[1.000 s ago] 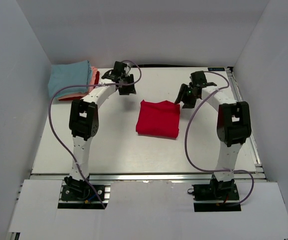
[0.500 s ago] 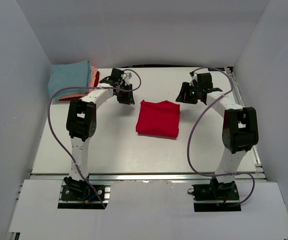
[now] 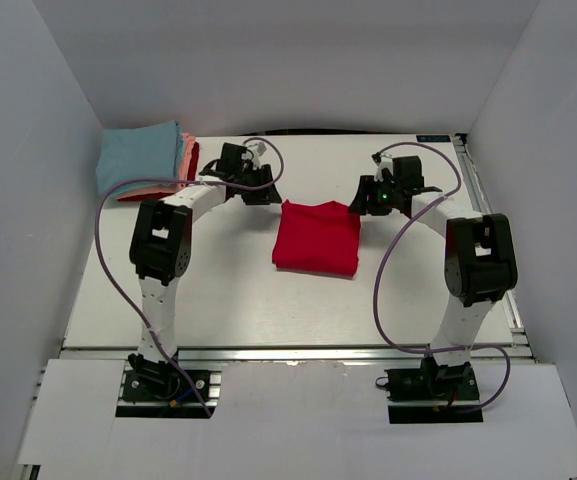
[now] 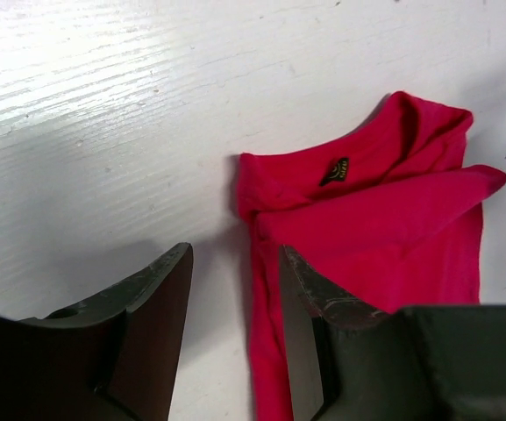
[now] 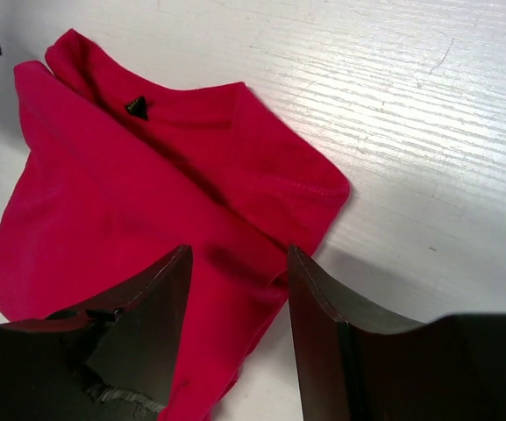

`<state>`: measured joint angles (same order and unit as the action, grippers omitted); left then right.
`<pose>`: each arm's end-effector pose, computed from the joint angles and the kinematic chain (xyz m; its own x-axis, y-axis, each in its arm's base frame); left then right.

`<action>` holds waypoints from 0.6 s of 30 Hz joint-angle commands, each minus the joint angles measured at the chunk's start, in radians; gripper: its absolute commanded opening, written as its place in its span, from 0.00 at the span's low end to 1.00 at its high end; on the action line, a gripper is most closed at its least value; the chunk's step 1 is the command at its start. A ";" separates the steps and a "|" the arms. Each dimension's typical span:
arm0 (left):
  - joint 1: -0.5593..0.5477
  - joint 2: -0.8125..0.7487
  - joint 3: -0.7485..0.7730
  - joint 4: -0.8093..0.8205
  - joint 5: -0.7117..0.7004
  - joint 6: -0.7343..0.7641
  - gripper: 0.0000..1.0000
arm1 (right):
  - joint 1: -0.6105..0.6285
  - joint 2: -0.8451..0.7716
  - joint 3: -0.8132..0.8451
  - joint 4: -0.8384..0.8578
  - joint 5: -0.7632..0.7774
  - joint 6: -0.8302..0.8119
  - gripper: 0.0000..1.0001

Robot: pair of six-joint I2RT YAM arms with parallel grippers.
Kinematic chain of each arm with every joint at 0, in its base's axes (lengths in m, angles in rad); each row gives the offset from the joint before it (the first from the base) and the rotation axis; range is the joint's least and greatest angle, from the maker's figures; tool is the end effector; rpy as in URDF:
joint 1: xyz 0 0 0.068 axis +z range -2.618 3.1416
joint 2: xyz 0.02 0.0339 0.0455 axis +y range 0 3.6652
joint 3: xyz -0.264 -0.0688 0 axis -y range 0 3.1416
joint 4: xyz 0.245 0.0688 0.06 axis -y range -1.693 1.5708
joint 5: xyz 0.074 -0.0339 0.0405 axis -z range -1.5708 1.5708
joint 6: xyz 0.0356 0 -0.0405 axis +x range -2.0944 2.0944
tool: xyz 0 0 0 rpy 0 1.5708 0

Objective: Fold and stack the t-shirts
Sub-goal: Fold the long partially folded tshirt into a neat square

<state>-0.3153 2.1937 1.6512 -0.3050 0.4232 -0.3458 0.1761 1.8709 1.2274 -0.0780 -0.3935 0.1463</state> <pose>0.4568 -0.1644 0.1730 -0.8539 -0.0465 -0.5183 0.2676 0.8150 -0.5140 0.4016 0.0853 0.1961 -0.7083 0.0107 -0.7059 -0.3457 0.8665 0.3600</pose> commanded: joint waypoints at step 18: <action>0.004 -0.060 0.004 0.069 0.061 -0.030 0.54 | -0.007 0.025 -0.022 0.040 -0.027 -0.024 0.46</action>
<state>-0.3153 2.1479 1.6295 -0.2390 0.4480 -0.3683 0.1761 1.8748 1.2106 -0.0692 -0.4007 0.1398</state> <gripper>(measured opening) 0.537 0.467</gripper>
